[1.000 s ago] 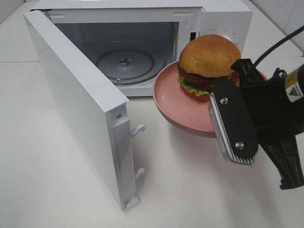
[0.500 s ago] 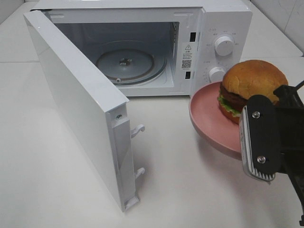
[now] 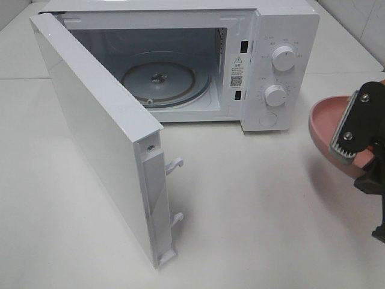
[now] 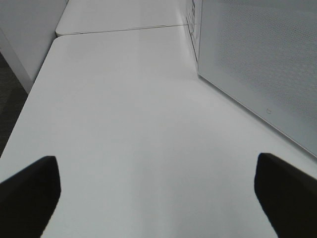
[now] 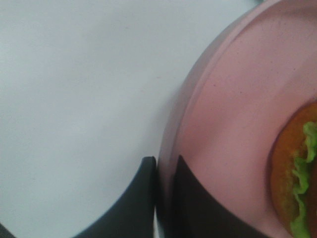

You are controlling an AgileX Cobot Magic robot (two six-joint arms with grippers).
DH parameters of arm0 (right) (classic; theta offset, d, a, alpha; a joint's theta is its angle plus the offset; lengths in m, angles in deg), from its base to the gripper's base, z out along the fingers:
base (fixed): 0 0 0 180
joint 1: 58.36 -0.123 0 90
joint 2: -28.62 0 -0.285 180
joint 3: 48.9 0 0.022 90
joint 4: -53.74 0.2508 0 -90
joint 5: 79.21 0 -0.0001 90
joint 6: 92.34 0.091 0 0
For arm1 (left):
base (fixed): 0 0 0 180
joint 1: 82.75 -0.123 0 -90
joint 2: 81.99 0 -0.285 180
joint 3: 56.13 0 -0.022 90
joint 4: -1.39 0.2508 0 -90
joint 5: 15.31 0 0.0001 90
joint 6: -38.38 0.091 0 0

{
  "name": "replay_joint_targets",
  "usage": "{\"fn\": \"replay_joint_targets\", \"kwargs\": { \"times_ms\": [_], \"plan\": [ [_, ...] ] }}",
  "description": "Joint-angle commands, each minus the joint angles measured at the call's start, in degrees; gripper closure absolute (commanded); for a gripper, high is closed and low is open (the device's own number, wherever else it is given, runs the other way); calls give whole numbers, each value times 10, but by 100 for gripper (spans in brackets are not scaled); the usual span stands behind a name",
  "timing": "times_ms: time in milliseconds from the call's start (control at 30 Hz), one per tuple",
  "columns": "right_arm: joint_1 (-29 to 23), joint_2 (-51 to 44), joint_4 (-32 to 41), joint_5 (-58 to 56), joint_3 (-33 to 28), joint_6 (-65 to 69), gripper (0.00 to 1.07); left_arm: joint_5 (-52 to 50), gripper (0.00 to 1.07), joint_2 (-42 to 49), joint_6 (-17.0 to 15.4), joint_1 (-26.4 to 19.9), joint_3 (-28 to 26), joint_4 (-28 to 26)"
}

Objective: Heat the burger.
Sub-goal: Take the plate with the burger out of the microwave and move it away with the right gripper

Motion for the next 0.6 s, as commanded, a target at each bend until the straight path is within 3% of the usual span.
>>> {"fn": "replay_joint_targets", "kwargs": {
  "times_ms": [33, 267, 600],
  "plan": [
    [22, -6, -55, 16, 1, 50, 107, -4, 7, 11, -3, -2, 3, -5],
    [78, -5, -152, -20, 1, 214, 107, -4, 7, 11, -3, -2, 3, -5],
    [117, 19, -201, -68, 1, 305, 107, -4, 7, 11, -3, -2, 3, -5]
  ]
}}
